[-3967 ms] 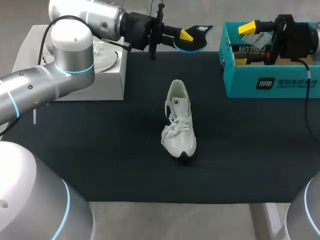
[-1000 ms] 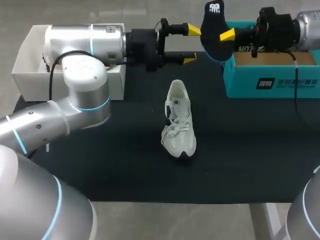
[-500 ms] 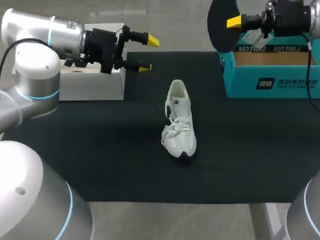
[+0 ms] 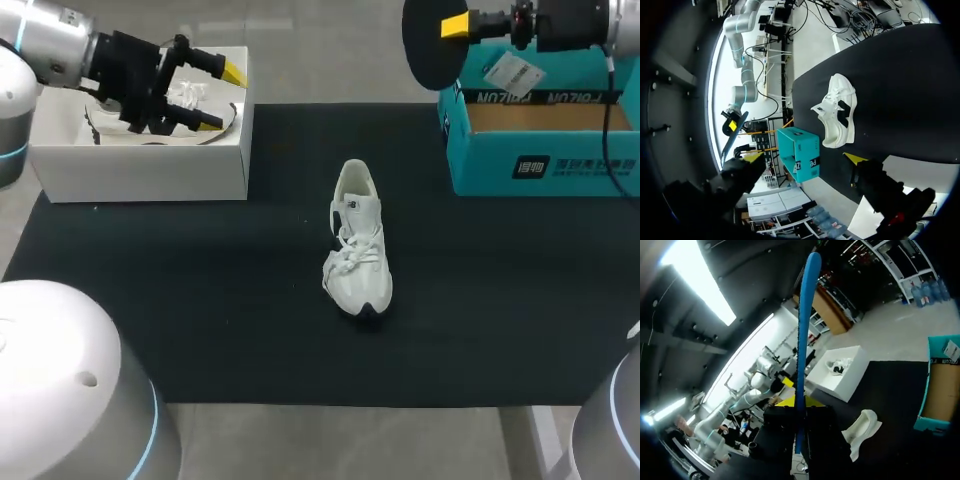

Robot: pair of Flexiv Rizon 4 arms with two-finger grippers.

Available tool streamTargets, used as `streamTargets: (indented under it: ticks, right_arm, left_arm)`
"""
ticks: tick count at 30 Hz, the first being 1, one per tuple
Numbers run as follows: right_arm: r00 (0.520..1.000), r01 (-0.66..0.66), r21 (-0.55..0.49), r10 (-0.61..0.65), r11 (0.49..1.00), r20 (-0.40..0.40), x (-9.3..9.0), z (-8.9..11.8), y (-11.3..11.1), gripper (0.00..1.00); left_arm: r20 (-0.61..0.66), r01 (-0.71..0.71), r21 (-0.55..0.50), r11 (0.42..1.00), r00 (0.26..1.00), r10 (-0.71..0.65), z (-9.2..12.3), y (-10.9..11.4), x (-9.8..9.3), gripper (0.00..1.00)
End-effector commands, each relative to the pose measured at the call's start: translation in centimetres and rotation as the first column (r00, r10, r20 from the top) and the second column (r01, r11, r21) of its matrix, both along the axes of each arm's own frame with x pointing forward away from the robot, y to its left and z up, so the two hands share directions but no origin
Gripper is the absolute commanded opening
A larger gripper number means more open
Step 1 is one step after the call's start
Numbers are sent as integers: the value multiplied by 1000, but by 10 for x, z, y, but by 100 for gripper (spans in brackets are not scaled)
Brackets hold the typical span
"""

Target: Take the shoe out of the shoebox, open the shoe tongue, remove and reinsert the insole, then place the shoe into the shoebox

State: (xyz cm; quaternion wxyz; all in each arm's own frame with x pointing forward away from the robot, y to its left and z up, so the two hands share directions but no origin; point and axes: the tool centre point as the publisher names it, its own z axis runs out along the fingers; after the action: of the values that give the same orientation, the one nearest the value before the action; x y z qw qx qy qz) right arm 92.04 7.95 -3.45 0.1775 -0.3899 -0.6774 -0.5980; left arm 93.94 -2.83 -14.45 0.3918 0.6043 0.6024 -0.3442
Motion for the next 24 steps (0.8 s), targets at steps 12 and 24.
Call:
streamTargets:
  ticks: [12, 24]
  right_arm:
    - [999, 24, -62, -23, 998, 26, 14, 10, 11, 0]
    - [999, 24, -62, -23, 998, 26, 14, 10, 11, 0]
  left_arm:
    - [-44, -24, 94, 995, 999, 28, 12, 28, -5, 100]
    - [-44, -24, 94, 995, 999, 28, 12, 28, -5, 100]
